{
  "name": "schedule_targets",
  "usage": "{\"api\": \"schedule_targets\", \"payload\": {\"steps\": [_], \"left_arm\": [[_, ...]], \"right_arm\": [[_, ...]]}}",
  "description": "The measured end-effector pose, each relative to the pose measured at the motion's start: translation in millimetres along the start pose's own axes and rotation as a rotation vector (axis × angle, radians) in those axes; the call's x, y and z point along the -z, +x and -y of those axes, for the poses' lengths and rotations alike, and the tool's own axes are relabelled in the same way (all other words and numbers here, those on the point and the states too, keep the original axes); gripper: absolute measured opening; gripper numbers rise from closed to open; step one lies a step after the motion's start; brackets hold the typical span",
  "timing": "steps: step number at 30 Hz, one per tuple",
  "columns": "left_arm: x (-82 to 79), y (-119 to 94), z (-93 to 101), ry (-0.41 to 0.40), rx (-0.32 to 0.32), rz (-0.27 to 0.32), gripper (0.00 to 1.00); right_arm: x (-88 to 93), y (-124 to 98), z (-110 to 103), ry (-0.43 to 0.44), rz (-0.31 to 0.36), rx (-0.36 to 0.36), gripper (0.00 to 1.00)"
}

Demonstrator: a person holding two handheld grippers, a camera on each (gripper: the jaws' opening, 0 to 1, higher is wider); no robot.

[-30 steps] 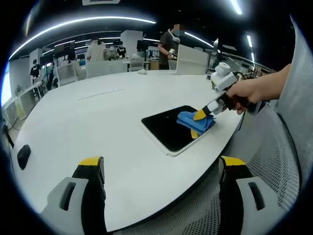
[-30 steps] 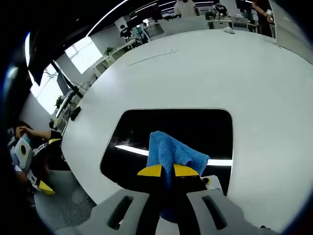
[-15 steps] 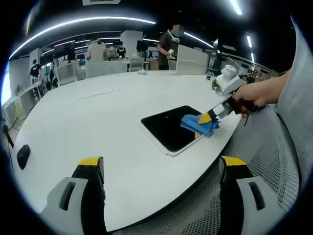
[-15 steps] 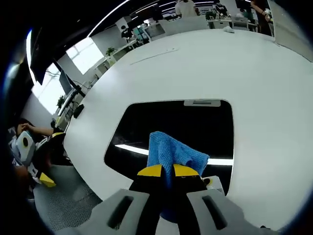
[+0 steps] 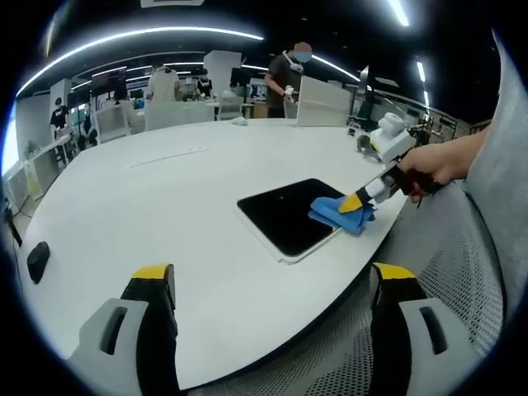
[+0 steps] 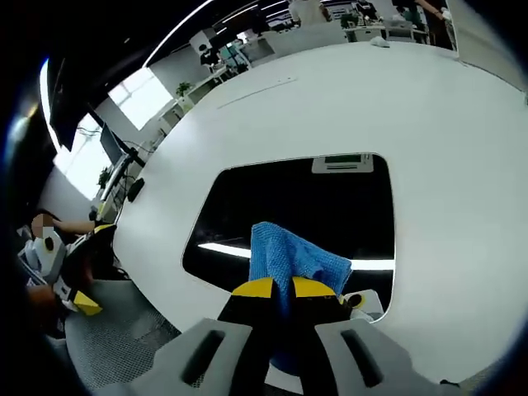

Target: Wipe the mirror surface with the cleaning cloth until all visible marks leave the cleaned area.

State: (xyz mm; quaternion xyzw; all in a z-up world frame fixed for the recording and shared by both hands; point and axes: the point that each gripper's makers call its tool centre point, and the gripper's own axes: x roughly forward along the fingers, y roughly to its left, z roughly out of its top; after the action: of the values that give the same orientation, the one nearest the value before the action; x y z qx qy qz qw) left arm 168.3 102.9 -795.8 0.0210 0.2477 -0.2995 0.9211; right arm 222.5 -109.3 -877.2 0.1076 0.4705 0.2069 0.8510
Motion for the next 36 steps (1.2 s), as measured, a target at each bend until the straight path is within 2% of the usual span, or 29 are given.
{"api": "schedule_targets", "payload": {"steps": [7,14,22,36], "left_arm": [[1.3,-0.1,-2.3,0.001,-0.007,-0.002,0.98],[1.8,0.0,-1.9,0.002,-0.006,-0.005,0.97],[2.1,-0.1,-2.0,0.004,-0.006,-0.004,0.97],[5.0,0.3,-5.1,0.007,-0.006,-0.004,0.96]], "right_arm": [[1.5,0.4,-1.8,-0.051,-0.013,0.015,0.01],[1.5,0.5,-0.6,-0.037,-0.017,0.002,0.01],[2.2,-2.0,2.4,-0.085,-0.033,-0.013,0.01],[4.4,-8.0,10.3,-0.070,-0.032,-0.004,0.01]]}}
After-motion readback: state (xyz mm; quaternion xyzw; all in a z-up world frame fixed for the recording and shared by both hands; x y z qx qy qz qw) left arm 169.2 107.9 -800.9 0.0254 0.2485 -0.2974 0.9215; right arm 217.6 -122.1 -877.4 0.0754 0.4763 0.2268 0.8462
